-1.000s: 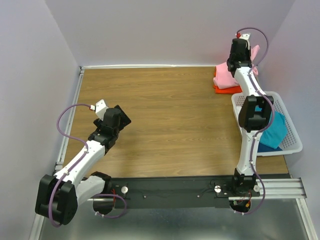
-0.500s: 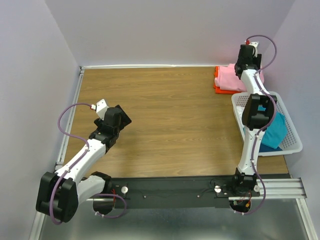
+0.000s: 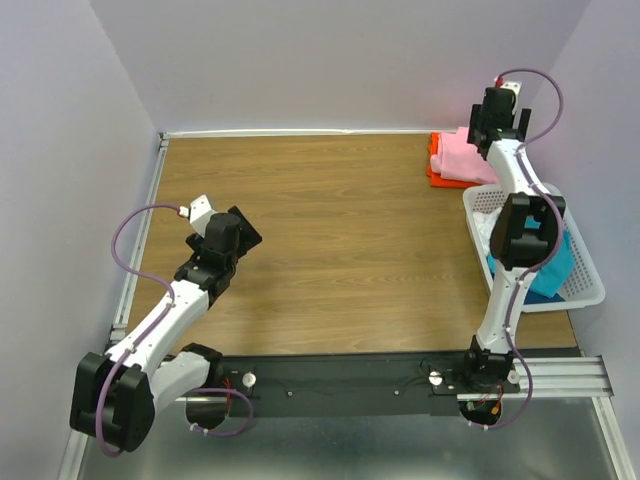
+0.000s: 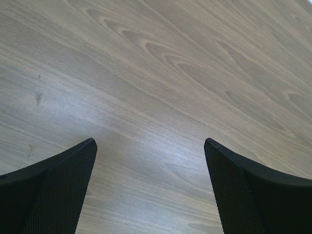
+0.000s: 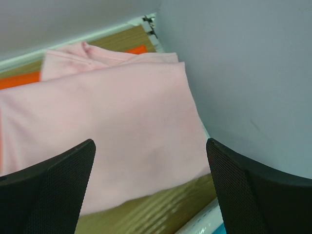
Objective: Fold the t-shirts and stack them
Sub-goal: Reset both grippers
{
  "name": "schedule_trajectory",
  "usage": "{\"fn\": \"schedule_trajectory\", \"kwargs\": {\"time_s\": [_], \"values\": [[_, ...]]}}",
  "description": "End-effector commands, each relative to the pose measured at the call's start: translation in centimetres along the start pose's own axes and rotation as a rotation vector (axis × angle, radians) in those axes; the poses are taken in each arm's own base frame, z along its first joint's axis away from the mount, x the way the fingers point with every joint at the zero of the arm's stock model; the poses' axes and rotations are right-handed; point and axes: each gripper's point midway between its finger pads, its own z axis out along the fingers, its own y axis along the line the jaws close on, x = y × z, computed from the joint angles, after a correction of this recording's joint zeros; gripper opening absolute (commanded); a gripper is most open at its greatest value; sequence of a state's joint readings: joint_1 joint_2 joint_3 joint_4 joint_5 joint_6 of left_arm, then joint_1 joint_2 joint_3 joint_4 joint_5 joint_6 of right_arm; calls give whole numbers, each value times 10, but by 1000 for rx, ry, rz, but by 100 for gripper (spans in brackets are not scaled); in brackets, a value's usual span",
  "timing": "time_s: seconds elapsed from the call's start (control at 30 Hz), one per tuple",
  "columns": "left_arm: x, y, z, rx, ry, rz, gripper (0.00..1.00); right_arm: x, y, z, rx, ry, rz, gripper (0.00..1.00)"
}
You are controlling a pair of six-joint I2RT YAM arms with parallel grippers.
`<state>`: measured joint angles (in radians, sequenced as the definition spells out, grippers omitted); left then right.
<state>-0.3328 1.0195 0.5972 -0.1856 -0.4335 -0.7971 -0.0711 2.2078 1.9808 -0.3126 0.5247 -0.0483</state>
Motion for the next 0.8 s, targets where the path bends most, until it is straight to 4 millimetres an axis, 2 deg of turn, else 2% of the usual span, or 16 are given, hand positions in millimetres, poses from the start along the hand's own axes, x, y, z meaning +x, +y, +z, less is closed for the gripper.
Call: {"fn": "schedule_trajectory", "kwargs": {"time_s": [0.0, 0.03, 0.13, 0.17, 0.2, 0.23, 0.27, 0.3, 0.37, 0.4, 0.47, 0.5, 0.6, 0.63, 0.73, 0.77], "values": [[-23, -8, -11, 34, -61, -18, 98, -49, 14, -61, -182, -93, 165, 100], [-23, -8, -12, 42, -63, -23, 98, -52, 13, -80, -213, -104, 182, 100], [-23, -19, -19, 112, -60, -44, 98, -48, 29, -111, -309, -94, 238, 100], [-24, -21, -22, 136, -61, -46, 98, -42, 26, -125, -324, -88, 246, 100], [-23, -24, -24, 158, -60, -42, 98, -37, 24, -130, -326, -82, 253, 100], [-24, -30, -27, 193, -55, -41, 98, -32, 42, -145, -365, -75, 251, 100], [-25, -31, -29, 203, -59, -43, 98, -37, 40, -163, -382, -96, 264, 100], [-25, -32, -31, 214, -58, -40, 98, -13, 46, -166, -390, -54, 248, 100], [-27, -32, -35, 221, -67, -46, 98, -1, 57, -187, -407, -49, 252, 100], [-27, -31, -36, 224, -67, -45, 98, 19, 54, -199, -406, -34, 243, 100], [-26, -29, -37, 224, -68, -43, 98, 37, 64, -219, -439, -29, 247, 100], [-26, -29, -39, 230, -69, -44, 98, 54, 61, -233, -453, -20, 246, 100], [-20, -32, -41, 260, -46, -41, 98, 83, 53, -248, -449, -1, 277, 100], [-19, -33, -41, 265, -44, -45, 98, 103, 46, -256, -459, 13, 291, 100], [-16, -28, -36, 237, -42, -58, 98, 130, 39, -266, -480, 34, 301, 100], [-15, -25, -35, 220, -38, -61, 98, 150, 33, -267, -466, 52, 304, 100]]}}
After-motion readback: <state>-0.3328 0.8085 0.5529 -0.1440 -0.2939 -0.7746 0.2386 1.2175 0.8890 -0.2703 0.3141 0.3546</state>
